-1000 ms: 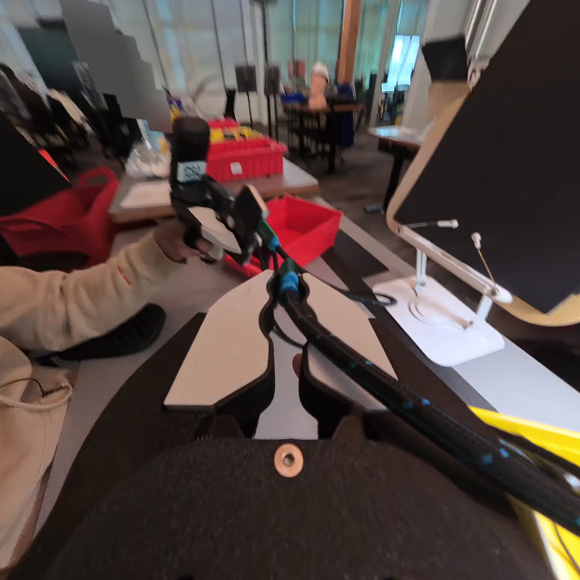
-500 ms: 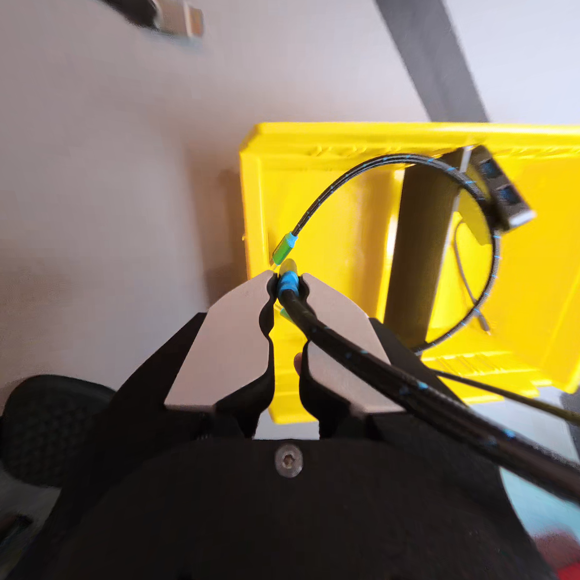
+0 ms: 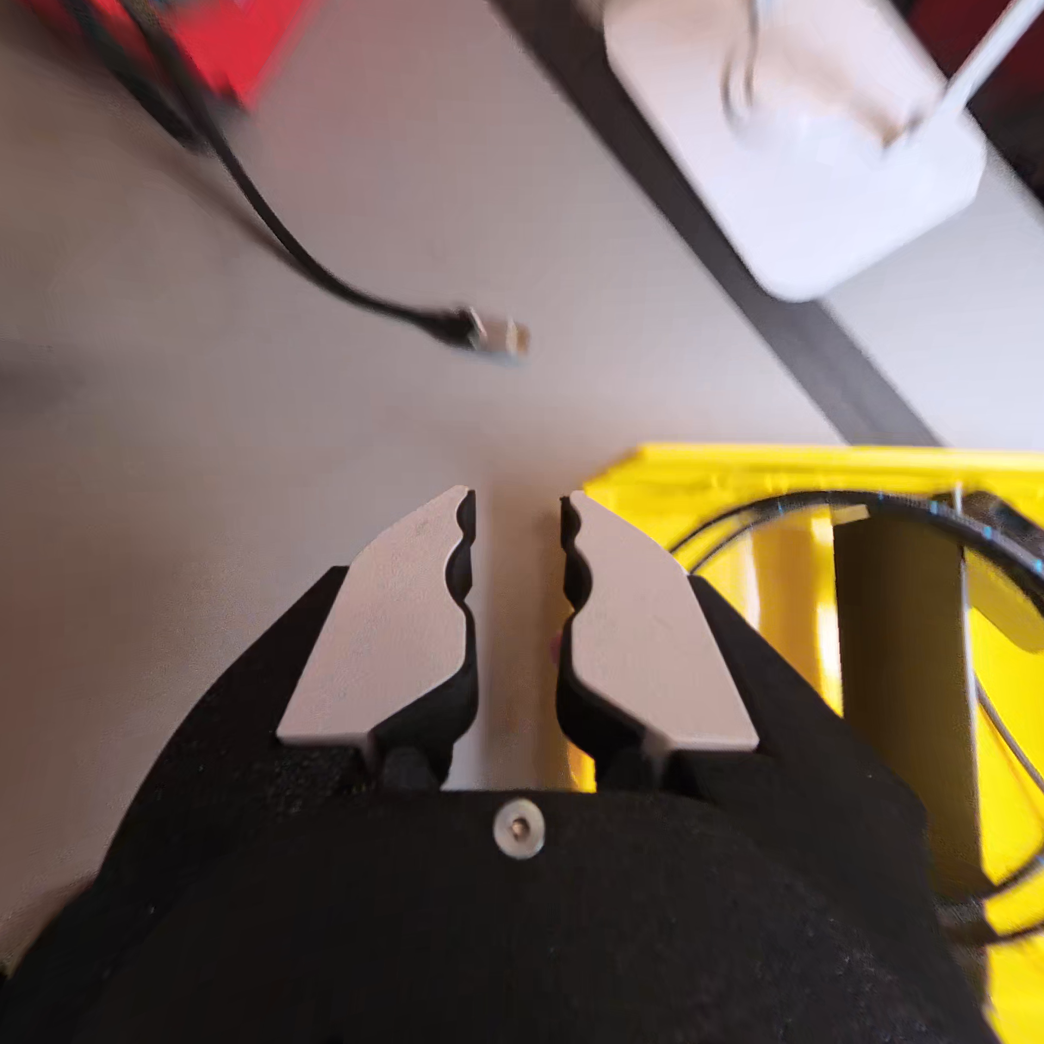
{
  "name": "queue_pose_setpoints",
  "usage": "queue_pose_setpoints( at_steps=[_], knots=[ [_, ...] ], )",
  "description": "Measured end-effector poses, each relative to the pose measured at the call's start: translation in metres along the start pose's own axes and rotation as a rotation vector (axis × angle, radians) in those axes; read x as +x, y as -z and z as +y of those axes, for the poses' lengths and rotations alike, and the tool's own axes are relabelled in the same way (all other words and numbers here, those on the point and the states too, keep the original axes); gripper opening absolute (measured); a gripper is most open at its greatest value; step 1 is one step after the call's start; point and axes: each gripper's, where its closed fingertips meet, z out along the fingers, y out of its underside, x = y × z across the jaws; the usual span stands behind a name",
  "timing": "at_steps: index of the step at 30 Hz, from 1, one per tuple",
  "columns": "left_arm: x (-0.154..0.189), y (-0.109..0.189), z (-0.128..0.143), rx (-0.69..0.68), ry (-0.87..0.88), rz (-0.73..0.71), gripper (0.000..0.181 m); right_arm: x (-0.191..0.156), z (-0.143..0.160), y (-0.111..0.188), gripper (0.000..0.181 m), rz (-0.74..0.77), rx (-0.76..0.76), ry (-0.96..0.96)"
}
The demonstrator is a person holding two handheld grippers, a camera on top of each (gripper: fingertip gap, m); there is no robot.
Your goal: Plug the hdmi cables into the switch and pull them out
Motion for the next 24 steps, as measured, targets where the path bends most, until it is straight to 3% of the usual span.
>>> queue_pose_setpoints(
  at_steps=[4, 7, 10, 13, 18, 20, 24],
  knots=[
    [0.011, -0.007, 0.000, 0.004, -0.006, 0.041, 0.025, -0.068, -0.065, 0.037, 0.025, -0.191, 0.460, 0.042],
    [0.025, -0.012, -0.003, 0.033, -0.007, 0.110, 0.025, -0.115, -0.094, 0.054, 0.023, -0.330, 0.656, 0.092],
    [0.039, -0.016, -0.006, 0.074, -0.014, 0.176, 0.025, -0.141, -0.120, 0.071, 0.024, -0.434, 0.837, 0.094],
    [0.049, -0.024, -0.007, 0.109, -0.012, 0.228, 0.025, -0.147, -0.136, 0.095, 0.023, -0.516, 1.036, 0.024],
    [0.071, -0.046, 0.004, 0.135, -0.010, 0.329, 0.026, -0.133, -0.135, 0.104, 0.023, -0.540, 1.107, -0.078],
    [0.072, -0.054, 0.008, 0.144, 0.006, 0.322, 0.026, -0.132, -0.131, 0.111, 0.012, -0.560, 1.130, -0.063],
    [0.076, -0.058, 0.012, 0.119, 0.096, 0.377, 0.028, -0.131, -0.125, 0.116, 0.011, -0.524, 1.117, 0.003]
  ],
)
